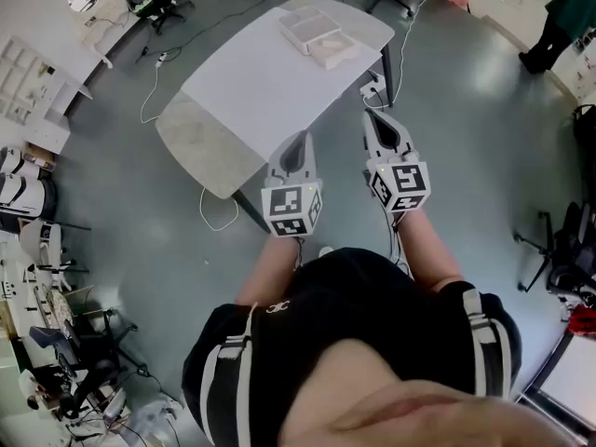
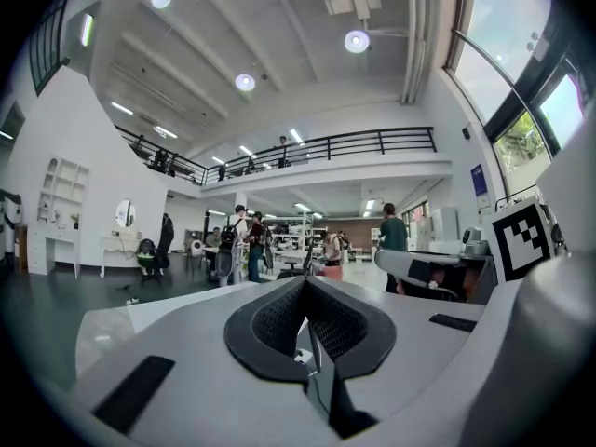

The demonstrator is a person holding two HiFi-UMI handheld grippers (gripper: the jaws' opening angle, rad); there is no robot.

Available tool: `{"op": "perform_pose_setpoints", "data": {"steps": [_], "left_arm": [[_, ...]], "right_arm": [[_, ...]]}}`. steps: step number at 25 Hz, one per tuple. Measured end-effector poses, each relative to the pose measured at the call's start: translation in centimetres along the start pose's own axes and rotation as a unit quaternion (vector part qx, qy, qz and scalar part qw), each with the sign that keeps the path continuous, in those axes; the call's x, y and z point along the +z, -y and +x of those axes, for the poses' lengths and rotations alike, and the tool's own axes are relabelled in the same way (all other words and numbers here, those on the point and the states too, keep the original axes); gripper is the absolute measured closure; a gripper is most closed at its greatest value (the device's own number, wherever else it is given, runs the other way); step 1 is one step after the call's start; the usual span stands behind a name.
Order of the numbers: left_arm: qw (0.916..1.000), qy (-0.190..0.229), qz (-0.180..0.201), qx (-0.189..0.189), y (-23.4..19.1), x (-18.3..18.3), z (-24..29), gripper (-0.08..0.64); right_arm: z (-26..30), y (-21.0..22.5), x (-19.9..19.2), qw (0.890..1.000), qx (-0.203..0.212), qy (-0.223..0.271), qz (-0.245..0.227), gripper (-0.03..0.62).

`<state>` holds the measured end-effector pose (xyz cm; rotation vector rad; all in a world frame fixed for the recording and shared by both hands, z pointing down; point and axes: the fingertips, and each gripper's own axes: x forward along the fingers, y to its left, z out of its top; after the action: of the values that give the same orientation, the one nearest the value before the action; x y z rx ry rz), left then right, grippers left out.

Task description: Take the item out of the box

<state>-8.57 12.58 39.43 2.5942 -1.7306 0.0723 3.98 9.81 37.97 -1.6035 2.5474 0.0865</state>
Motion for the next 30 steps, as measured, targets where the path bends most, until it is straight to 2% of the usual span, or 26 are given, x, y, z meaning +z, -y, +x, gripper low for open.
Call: {"op": "perform_pose_setpoints", "data": {"steps": [10, 17, 23, 30], "left_arm": [[0.9997, 0.002, -0.015, -0.018, -3.2, -0.9, 0.0, 0.546], [0.9989, 0.008, -0.01, -0.045, -5.5, -0.7, -0.3, 0.546], [0.999, 0.011, -0.017, -0.041, -7.6, -0.7, -0.2, 0.546], [0.9991, 0.014, -0.019, -0.036, -8.7, -0.9, 1.8, 0.546]], "right_arm": [[1.8, -2.3, -0.7, 1.0, -0.017, -0.003, -0.014, 0.579], [3.2, -4.0, -1.0, 0.999, -0.039, -0.001, -0.018, 0.58], [4.6, -5.1, -0.7, 0.999, -0.039, 0.004, -0.025, 0.58], [6.6, -4.0, -0.9, 0.999, -0.039, 0.004, -0.031, 0.58]]}}
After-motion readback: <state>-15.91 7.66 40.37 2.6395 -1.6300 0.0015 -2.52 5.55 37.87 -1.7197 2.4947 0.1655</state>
